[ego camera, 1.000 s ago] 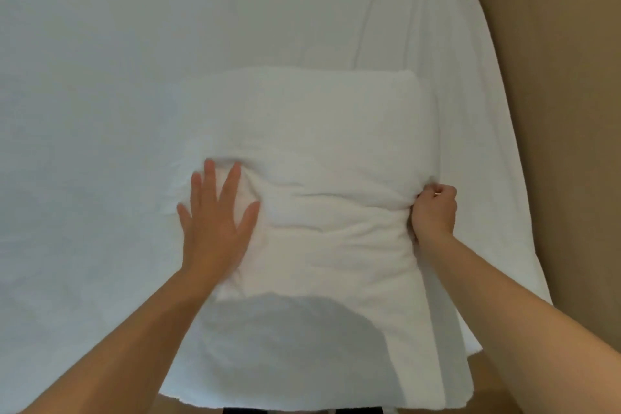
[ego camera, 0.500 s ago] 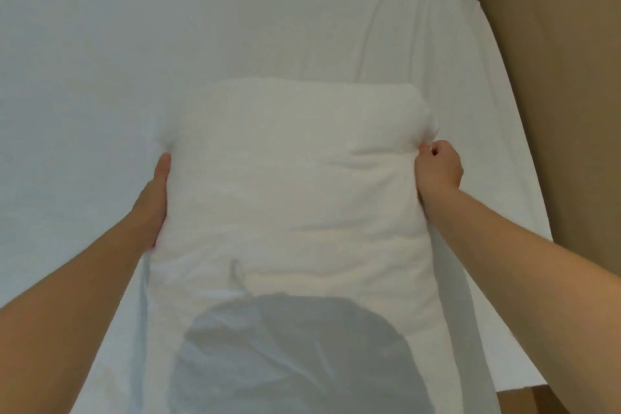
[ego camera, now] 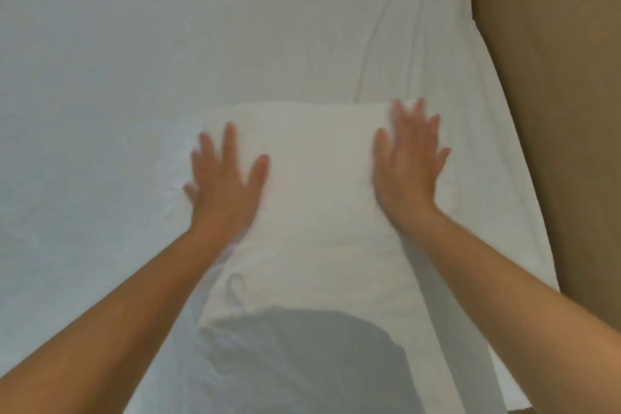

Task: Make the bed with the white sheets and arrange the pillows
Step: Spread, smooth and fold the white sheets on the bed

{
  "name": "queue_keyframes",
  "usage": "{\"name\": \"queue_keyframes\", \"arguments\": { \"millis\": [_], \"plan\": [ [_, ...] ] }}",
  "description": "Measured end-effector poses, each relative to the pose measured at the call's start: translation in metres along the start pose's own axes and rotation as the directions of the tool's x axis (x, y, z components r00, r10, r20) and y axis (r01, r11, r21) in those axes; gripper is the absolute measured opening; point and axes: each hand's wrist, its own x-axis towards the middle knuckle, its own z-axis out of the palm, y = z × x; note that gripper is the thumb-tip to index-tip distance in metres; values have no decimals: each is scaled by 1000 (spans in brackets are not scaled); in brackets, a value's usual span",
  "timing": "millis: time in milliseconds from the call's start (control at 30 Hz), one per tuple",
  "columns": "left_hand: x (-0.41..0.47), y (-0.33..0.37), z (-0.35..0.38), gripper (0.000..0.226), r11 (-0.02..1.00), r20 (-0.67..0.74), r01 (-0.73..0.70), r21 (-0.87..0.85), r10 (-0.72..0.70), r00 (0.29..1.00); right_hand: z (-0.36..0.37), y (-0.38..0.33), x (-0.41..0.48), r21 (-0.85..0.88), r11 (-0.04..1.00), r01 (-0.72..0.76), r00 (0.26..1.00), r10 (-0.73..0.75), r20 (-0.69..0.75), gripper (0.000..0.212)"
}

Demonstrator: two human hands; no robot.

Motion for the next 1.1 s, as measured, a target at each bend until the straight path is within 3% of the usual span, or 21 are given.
{"name": "queue_keyframes", "arguments": {
  "millis": [67,167,233,367,500,600,667,733,833,900,1000,1100],
  "plan": [
    [-1,25,19,70,947,58,-209,243,201,978,24,-8,-12,-228,955,191,979,-171,108,54],
    [2,29,54,73,757,162,-431,492,407,899,59,21,-1,-413,898,152,972,-60,225,58],
    [6,26,66,71,673,238,-522,524,472,849,70,38,10,-480,866,141,966,-13,260,58],
    [-12,11,55,66,673,227,-591,444,554,801,64,34,-1,-474,862,180,958,-44,284,58],
    [-49,-25,40,69,730,140,-494,473,492,860,43,7,-31,-409,889,204,952,-83,295,59],
    [-51,-23,38,69,762,126,-452,464,449,885,42,-17,-65,-306,889,341,904,-221,366,59],
    [-49,-25,37,65,758,127,-453,469,450,884,44,-5,-77,-349,850,396,888,-256,383,58],
    [-53,-40,32,62,777,100,-393,492,398,912,38,19,-76,-458,824,334,916,-168,365,60],
    [-73,-66,17,64,881,50,-132,454,122,991,16,44,-80,-563,811,160,933,62,354,60],
    [-98,-72,11,76,919,111,-21,393,-25,994,2,42,-101,-543,830,127,927,95,362,61],
    [-154,-67,4,80,922,265,-94,375,-9,964,-14,29,-164,-458,859,231,898,-7,440,62],
    [-205,-69,0,82,889,399,-241,390,72,914,-27,24,-233,-395,839,373,817,-95,569,68]
  ]
}}
